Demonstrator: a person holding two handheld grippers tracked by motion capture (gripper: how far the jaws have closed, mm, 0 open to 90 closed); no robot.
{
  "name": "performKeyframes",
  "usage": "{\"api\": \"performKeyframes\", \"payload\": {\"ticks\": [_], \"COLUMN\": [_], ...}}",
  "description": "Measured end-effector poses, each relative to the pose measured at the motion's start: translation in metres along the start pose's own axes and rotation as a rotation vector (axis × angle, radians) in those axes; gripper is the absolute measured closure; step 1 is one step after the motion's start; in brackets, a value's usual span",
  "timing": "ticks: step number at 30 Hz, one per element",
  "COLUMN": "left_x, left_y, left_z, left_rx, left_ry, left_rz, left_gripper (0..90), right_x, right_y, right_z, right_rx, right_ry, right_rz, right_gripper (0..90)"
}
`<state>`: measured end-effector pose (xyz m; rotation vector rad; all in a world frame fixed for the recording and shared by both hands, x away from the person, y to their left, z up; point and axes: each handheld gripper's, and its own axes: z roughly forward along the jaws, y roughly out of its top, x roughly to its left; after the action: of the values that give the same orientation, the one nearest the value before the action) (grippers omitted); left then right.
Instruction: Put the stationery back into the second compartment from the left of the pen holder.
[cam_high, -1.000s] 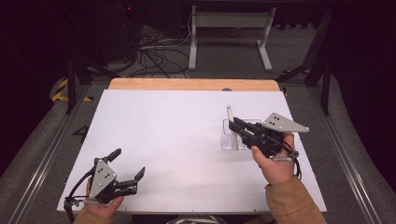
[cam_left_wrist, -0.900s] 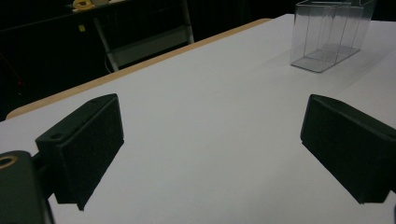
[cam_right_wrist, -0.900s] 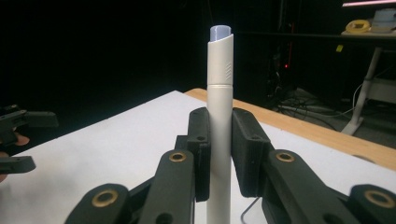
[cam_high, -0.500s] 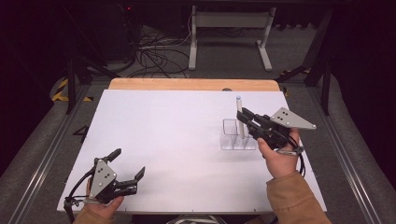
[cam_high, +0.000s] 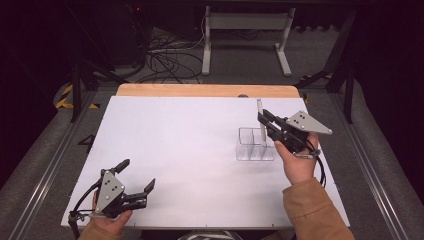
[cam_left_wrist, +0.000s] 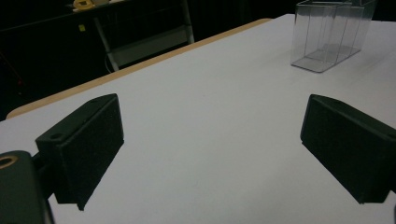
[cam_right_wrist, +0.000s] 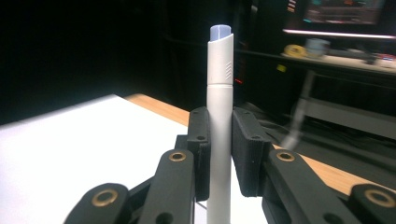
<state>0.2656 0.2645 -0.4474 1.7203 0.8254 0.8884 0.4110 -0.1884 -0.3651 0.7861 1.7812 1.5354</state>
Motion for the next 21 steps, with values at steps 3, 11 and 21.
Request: {"api": "performKeyframes", "payload": {"ticks": [3, 11, 21], "left_x": [0.0, 0.0, 0.0], "left_y": [0.0, 0.0, 0.0], "left_z": [0.0, 0.0, 0.0], "left_rx": [0.003, 0.003, 0.002], "left_ry": [-0.001, -0.002, 0.0], "left_rz": [-0.001, -0.002, -0.001], "left_gripper": [6.7, 6.8, 6.8], "right_x": [-0.001, -0.004, -0.006], "right_y": [-0.002, -0.008, -0.023], "right_z": [0.001, 0.005, 0.009], "right_rx": [-0.004, -0.026, -0.033], "right_ry": [-0.024, -0.015, 0.008], "right_rz": [-0.006, 0.028, 0.034], "right_gripper": [78.6, 78.6, 78.6]}}
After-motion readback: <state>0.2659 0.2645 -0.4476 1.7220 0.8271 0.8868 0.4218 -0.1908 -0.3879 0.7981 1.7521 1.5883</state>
